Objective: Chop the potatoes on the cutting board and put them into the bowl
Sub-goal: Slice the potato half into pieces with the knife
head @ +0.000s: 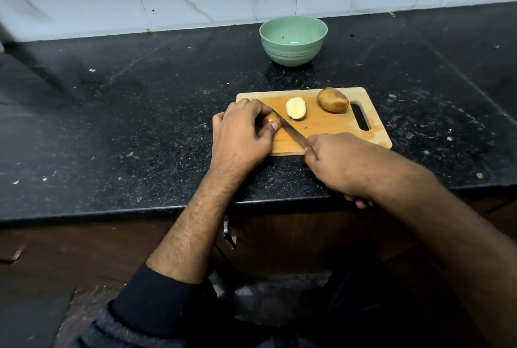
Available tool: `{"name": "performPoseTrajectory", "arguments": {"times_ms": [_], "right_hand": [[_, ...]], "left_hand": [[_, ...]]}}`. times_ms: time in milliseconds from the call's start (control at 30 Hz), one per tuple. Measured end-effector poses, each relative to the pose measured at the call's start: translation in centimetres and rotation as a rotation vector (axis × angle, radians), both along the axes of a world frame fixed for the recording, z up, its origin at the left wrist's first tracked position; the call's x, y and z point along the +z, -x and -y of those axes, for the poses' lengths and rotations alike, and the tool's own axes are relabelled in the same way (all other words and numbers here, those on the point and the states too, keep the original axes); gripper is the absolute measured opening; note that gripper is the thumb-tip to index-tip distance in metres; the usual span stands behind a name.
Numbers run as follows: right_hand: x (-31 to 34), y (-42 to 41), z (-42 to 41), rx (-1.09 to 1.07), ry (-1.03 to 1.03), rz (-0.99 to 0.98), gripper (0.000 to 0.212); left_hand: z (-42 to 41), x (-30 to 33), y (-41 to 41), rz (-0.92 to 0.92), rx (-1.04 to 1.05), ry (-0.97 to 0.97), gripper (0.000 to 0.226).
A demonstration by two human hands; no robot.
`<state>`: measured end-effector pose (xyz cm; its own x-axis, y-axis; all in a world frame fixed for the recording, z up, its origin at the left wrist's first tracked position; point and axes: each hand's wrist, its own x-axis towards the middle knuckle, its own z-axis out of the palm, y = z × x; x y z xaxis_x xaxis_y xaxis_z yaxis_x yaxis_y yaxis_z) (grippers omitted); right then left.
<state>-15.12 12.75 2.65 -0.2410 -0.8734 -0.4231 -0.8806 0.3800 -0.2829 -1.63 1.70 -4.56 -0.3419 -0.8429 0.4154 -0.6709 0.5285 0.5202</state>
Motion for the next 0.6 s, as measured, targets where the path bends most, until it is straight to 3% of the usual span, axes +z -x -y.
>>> {"name": "performPoseTrajectory", "arguments": {"times_ms": [233,433,600], "right_hand": [[0.6,0.7,-2.2,-0.035,0.016,-0.006,0.019],[1.8,0.7,-3.1,-0.016,0.161,-0.002,0.028],[1.0,0.0,-1.1,0.032,0.199,-0.097,0.022]], "left_hand": [[-0.4,0.4,-0.1,-0.057,0.02,-0.061,0.023],[-0.7,0.1,-0.1,-0.037,0.055,-0.041,0.019],[-0.6,-0.1,-0.3,-0.064,0.065,-0.072,0.011]]}}
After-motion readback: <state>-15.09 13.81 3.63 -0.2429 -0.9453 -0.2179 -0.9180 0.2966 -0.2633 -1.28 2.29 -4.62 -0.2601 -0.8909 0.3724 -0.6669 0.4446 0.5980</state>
